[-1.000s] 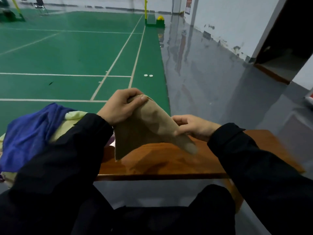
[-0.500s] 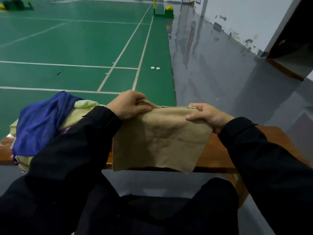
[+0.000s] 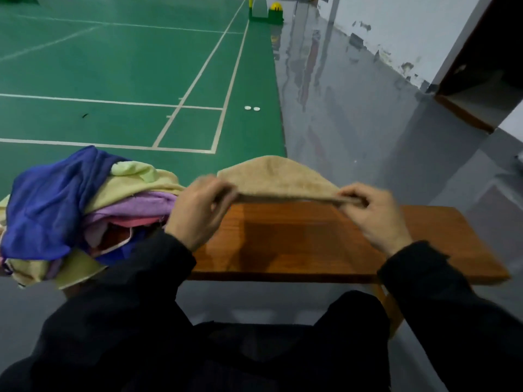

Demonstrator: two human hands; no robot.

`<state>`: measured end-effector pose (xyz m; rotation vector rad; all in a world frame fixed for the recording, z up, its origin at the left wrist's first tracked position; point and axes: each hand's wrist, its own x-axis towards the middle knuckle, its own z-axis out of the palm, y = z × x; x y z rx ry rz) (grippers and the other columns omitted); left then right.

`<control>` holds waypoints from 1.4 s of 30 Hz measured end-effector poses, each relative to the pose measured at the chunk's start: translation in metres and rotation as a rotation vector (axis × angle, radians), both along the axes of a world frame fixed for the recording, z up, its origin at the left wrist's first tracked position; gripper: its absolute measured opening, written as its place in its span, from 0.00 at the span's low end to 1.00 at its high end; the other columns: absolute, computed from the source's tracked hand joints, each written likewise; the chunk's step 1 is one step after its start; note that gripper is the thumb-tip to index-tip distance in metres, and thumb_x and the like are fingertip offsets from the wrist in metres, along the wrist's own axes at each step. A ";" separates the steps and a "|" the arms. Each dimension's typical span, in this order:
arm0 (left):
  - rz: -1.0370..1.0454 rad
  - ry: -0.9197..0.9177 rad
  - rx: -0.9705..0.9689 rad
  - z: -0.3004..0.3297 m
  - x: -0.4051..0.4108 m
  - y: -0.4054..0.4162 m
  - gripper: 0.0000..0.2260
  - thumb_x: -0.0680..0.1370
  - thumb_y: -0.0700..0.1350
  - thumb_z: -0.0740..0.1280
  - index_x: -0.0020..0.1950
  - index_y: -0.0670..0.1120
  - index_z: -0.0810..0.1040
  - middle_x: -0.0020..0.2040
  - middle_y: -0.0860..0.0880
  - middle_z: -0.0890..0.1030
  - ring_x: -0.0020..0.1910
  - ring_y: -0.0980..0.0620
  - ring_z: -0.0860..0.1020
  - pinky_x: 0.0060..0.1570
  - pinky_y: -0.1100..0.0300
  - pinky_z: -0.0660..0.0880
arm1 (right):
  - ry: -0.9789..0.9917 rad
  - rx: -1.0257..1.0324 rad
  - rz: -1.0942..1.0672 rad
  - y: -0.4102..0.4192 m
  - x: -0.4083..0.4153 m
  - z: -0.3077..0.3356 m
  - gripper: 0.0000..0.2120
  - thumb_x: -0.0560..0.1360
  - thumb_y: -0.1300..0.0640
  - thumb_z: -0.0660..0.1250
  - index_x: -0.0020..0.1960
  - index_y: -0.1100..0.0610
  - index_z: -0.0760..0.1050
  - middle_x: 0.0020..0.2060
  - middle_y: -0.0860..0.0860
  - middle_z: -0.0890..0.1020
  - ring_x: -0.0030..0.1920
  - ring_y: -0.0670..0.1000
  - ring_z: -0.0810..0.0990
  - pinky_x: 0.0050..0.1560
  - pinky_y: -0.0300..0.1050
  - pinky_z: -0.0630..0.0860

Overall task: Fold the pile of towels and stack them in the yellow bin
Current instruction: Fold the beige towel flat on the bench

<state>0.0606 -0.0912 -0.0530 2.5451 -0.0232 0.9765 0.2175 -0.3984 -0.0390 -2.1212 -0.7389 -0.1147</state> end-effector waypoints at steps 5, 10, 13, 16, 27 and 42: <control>-0.041 0.465 0.046 -0.130 -0.037 -0.015 0.14 0.81 0.56 0.59 0.47 0.49 0.78 0.45 0.50 0.80 0.42 0.45 0.79 0.41 0.50 0.76 | 0.208 -0.510 0.013 -0.031 -0.037 -0.118 0.12 0.81 0.56 0.68 0.62 0.48 0.83 0.57 0.45 0.85 0.57 0.48 0.82 0.53 0.44 0.78; -0.012 0.575 -0.027 -0.157 -0.056 -0.023 0.11 0.82 0.57 0.57 0.50 0.52 0.73 0.42 0.51 0.81 0.40 0.46 0.79 0.37 0.52 0.72 | 0.265 -0.553 0.067 -0.037 -0.053 -0.132 0.08 0.83 0.54 0.63 0.57 0.45 0.80 0.50 0.40 0.82 0.53 0.46 0.79 0.45 0.36 0.71; -0.016 0.553 -0.099 -0.139 -0.040 -0.021 0.06 0.82 0.54 0.62 0.50 0.53 0.74 0.42 0.52 0.82 0.40 0.48 0.80 0.37 0.53 0.75 | 0.274 -0.465 0.005 -0.024 -0.032 -0.119 0.09 0.81 0.56 0.64 0.47 0.43 0.78 0.38 0.42 0.81 0.40 0.48 0.79 0.39 0.41 0.73; 0.097 0.522 -0.159 -0.122 0.003 -0.004 0.07 0.82 0.53 0.65 0.51 0.51 0.78 0.45 0.50 0.84 0.43 0.48 0.81 0.41 0.54 0.76 | 0.254 -0.400 -0.109 0.000 0.001 -0.107 0.08 0.80 0.56 0.65 0.48 0.45 0.81 0.40 0.45 0.84 0.41 0.50 0.81 0.42 0.50 0.78; 0.239 0.581 -0.149 -0.126 0.109 0.032 0.07 0.82 0.50 0.66 0.47 0.50 0.77 0.47 0.49 0.80 0.44 0.51 0.76 0.43 0.57 0.71 | 0.187 -0.446 -0.294 0.066 0.075 -0.118 0.06 0.80 0.51 0.63 0.51 0.48 0.79 0.44 0.47 0.81 0.43 0.53 0.76 0.44 0.46 0.73; 0.266 0.820 0.200 -0.186 0.085 -0.037 0.36 0.80 0.71 0.41 0.83 0.54 0.50 0.84 0.47 0.47 0.82 0.45 0.45 0.78 0.39 0.42 | -0.105 -0.836 0.129 0.096 0.044 -0.196 0.32 0.82 0.35 0.42 0.84 0.44 0.48 0.83 0.53 0.49 0.83 0.54 0.47 0.82 0.56 0.47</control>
